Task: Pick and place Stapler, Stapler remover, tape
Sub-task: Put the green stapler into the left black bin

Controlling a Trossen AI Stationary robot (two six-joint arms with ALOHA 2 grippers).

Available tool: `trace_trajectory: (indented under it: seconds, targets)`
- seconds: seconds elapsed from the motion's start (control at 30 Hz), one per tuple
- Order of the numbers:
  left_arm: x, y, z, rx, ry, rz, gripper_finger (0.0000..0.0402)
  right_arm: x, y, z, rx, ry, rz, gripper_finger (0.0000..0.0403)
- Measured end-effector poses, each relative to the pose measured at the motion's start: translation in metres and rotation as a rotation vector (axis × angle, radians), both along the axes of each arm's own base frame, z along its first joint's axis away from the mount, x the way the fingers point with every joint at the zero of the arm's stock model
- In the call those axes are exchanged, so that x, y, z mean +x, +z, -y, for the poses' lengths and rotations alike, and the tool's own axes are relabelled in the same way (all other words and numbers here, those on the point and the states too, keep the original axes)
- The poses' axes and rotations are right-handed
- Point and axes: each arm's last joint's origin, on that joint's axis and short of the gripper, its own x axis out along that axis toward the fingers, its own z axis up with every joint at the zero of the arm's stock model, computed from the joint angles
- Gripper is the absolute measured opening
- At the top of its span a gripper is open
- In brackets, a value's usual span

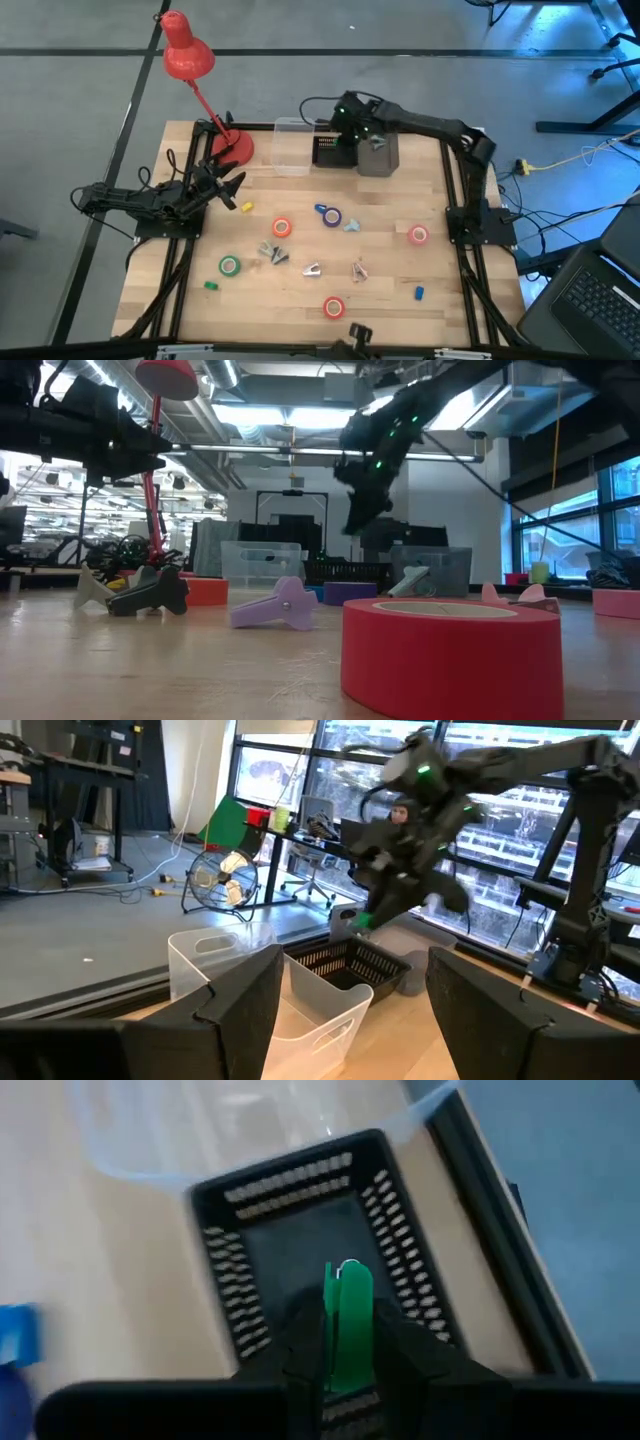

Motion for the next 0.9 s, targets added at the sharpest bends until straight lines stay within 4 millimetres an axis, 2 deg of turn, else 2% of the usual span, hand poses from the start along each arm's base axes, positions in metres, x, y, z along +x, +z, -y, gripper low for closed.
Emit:
trace_trajectory:
  seconds: [0.13, 0.43, 0.6, 0.9]
  targets:
    - [0.000, 0.000, 0.000, 0.009, 0.001, -0.008, 0.0237, 0.012, -0.019, 0.015, 0.021, 0.015, -0.024, 0.0057]
    - [0.000, 0.000, 0.000, 0.014, 0.004, -0.013, 0.0237, 0.032, -0.056, 0.027, 0.049, 0.052, -0.050, 0.0057]
    - [0.000, -0.001, 0.000, 0.015, 0.004, -0.024, 0.0237, 0.036, -0.066, 0.030, 0.045, 0.052, -0.044, 0.0057]
    - [0.000, -0.002, 0.000, 0.016, 0.005, -0.035, 0.0237, 0.038, -0.066, 0.031, 0.038, 0.052, -0.031, 0.0057]
